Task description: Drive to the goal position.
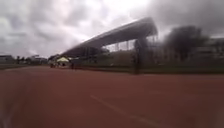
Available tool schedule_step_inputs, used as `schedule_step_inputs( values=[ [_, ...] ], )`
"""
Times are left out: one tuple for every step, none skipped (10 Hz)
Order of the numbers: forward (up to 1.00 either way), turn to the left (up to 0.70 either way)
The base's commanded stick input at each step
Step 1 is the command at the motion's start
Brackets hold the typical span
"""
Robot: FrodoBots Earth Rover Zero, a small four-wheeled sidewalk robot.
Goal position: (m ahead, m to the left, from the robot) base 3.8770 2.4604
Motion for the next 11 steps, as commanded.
schedule_step_inputs(
  values=[
    [0.70, 0.35],
    [0.70, 0.35],
    [0.70, 0.35],
    [0.70, 0.35],
    [0.70, 0.30],
    [0.70, 0.17],
    [0.70, 0.04],
    [0.70, 0.00],
    [0.70, 0.00],
    [0.70, 0.00],
    [0.70, 0.00]
  ],
)
